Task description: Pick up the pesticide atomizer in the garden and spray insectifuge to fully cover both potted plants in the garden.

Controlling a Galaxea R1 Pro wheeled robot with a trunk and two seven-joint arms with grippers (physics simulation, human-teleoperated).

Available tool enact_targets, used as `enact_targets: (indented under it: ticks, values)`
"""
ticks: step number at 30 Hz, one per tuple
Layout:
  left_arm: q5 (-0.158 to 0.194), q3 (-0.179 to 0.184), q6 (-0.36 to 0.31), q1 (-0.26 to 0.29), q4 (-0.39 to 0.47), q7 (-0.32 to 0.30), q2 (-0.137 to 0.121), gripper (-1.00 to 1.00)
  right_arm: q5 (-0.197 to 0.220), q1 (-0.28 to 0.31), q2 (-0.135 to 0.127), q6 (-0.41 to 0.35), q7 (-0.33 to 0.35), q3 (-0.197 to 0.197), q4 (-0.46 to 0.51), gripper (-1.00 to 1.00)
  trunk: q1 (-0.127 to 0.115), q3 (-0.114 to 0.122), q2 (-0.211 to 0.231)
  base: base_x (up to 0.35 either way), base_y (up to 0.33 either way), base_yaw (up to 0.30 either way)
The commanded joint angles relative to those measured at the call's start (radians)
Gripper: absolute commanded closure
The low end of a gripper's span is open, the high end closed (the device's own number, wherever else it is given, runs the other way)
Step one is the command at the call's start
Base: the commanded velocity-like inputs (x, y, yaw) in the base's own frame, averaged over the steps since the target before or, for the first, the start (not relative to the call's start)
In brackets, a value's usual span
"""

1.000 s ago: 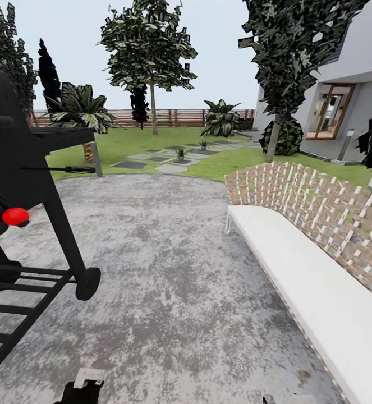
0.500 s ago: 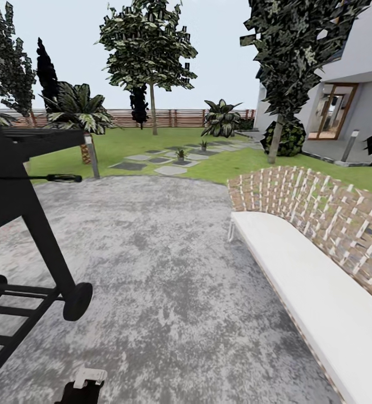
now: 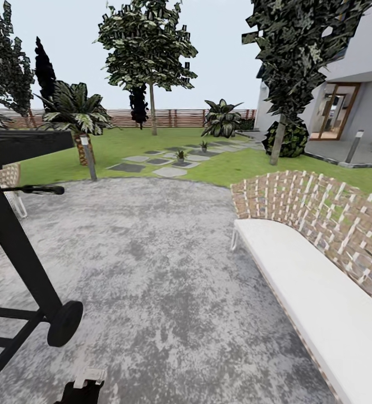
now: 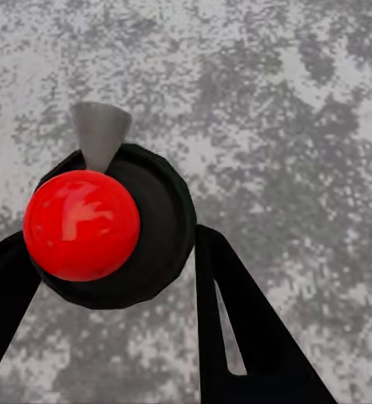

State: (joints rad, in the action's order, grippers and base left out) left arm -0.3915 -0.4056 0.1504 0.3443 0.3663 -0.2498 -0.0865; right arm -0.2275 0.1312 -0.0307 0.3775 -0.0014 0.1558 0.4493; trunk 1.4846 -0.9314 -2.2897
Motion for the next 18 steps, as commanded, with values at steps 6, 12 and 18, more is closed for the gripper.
enact_targets:
  ticks: [6,12,18]
  values:
    - [-0.009,-0.009,0.004,0.001,-0.001,-0.006,0.001,1.00,-0.014,0.001,0.006,0.004,-0.001,0.004,-0.055,-1.00,0.000,-0.001,0.000,0.339,0.000,0.000]
    - [-0.009,-0.009,0.005,0.001,-0.001,-0.006,0.001,1.00,-0.013,0.001,0.015,0.005,-0.001,0.005,-0.133,-1.00,0.000,-0.001,0.000,0.339,0.000,0.000]
    - [-0.009,-0.009,0.005,0.001,-0.001,-0.006,0.001,1.00,-0.013,0.001,0.015,0.004,-0.002,0.005,-0.180,-1.00,0.000,-0.001,0.000,0.339,0.000,0.000]
